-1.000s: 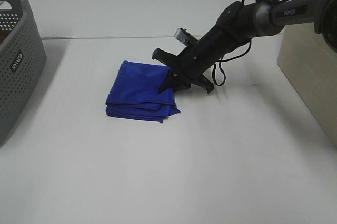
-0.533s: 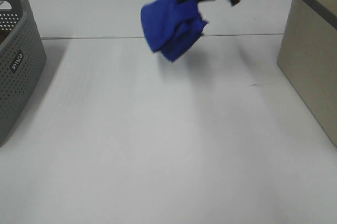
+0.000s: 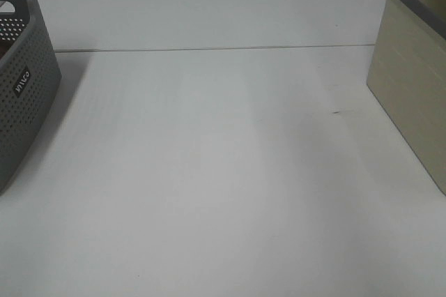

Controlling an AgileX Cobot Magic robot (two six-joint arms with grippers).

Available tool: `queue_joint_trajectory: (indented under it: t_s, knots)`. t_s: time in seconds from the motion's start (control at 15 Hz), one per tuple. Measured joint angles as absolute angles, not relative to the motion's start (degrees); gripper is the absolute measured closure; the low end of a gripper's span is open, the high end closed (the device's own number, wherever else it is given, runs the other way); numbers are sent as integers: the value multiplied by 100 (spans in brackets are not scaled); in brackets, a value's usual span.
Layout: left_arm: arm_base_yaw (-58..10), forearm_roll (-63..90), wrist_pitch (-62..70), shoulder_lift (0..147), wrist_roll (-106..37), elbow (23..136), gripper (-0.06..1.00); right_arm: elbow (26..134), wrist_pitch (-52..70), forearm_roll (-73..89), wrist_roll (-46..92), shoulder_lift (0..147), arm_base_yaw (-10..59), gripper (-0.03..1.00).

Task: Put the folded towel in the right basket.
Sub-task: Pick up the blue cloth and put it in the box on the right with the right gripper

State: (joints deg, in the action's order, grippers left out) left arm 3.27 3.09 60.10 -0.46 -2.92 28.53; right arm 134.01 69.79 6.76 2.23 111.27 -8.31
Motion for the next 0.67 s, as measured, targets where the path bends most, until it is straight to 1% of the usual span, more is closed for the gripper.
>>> queue_joint_trajectory:
  t_s: [0.13, 0.27, 0.47, 0.67]
  knots:
    - [327, 309, 6010, -46, -292, 2853, -3, 13195, 6984, 178, 0, 11041, -865, 88]
    - [327, 309, 6010, -46, -292, 2853, -3, 12548, 6984, 132, -57, 11018, -854, 88]
    - [327, 309, 6010, -46, -292, 2853, -3, 11413, 7002, -447, -74, 11087, -854, 88]
    - [327, 309, 6010, -46, -292, 2853, -3, 10921, 7007, -791, -241, 11276, -854, 88]
